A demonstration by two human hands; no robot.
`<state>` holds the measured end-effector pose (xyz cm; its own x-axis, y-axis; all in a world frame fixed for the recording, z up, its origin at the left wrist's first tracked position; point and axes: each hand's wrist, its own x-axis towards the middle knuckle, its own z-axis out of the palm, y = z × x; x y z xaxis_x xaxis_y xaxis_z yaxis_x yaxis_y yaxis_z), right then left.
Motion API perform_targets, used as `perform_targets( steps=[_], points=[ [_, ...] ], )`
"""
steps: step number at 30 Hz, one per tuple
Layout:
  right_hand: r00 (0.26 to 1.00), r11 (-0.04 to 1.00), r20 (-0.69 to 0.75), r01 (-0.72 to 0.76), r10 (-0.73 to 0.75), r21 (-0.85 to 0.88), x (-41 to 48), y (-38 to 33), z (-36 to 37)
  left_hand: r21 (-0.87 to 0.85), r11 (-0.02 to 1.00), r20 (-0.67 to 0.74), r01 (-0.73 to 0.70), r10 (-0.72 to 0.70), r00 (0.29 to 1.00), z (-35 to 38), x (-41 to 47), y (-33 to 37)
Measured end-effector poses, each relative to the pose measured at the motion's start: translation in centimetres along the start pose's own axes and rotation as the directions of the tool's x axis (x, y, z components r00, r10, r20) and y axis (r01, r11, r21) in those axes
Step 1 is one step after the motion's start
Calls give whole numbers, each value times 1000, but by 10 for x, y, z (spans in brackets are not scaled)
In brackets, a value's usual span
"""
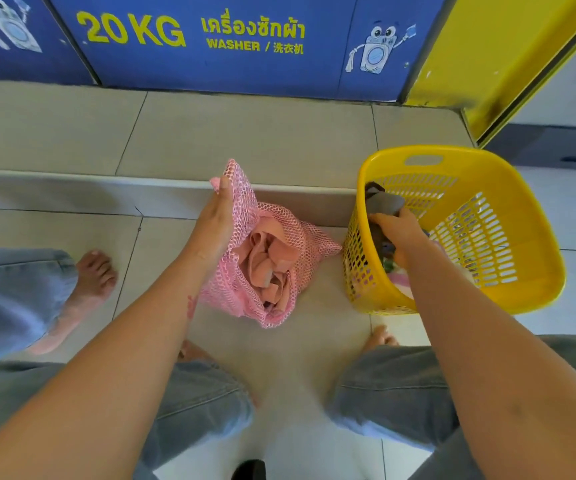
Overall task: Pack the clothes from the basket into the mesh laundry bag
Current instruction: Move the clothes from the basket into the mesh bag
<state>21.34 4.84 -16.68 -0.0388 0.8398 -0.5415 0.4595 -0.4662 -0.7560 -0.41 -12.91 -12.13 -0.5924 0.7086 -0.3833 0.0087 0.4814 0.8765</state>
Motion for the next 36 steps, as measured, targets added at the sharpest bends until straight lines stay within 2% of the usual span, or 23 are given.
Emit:
perform_targets(
  steps=[3,6,10,11,13,16,18,20,23,26,27,28,30,32,34,36],
  points=[
    [990,995,-129,55,-66,-84,4,0,-16,10,1000,1,5,-5,1000,6,2,2],
    [936,927,-273,114,-220,-356,2,3,-48,21,1000,2,-8,8,1000,16,4,5],
    [856,760,-400,-13,-328,-650,14,12,-67,29,998,23,-50,49,999,26,4,5],
    [862,701,-375,-33,-340,-712,18,12,-66,30,998,27,-52,51,998,28,5,3],
    [921,594,-233,-3,-311,-805,27,15,-59,43,998,20,-46,45,999,32,7,2],
    [994,477,2,55,-111,-877,39,24,-36,51,999,-2,-14,14,1000,38,12,2],
    [998,368,56,36,43,-929,49,34,-22,49,999,-5,-15,16,1000,41,14,3],
    [991,307,32,-9,128,-952,62,48,-17,33,999,-9,-19,20,1000,42,17,3],
    [992,385,-68,-103,105,-917,74,58,-24,5,1000,-44,-5,6,999,38,23,-1],
    [987,419,-122,-67,-106,-905,74,51,-32,-17,999,-79,31,-33,996,32,27,-6],
    [974,474,-144,-46,-173,-879,70,44,-33,-32,998,-90,48,-51,995,29,28,-8],
    [959,582,-178,-17,-220,-813,65,35,-33,-47,997,-95,63,-67,993,26,27,-8],
    [924,824,-272,75,-270,-562,50,13,-30,-78,995,-98,69,-77,992,20,23,-7],
    [864,932,-383,225,-326,-284,28,-18,-26,-101,993,-101,59,-69,992,13,17,-7],
    [837,918,-406,396,-367,-13,-1,-54,-24,-107,993,-85,45,-55,995,5,11,-7],
    [877,861,-268,458,-399,218,-33,-84,-21,-107,994,-65,19,-26,998,-5,5,-7]
  ],
)
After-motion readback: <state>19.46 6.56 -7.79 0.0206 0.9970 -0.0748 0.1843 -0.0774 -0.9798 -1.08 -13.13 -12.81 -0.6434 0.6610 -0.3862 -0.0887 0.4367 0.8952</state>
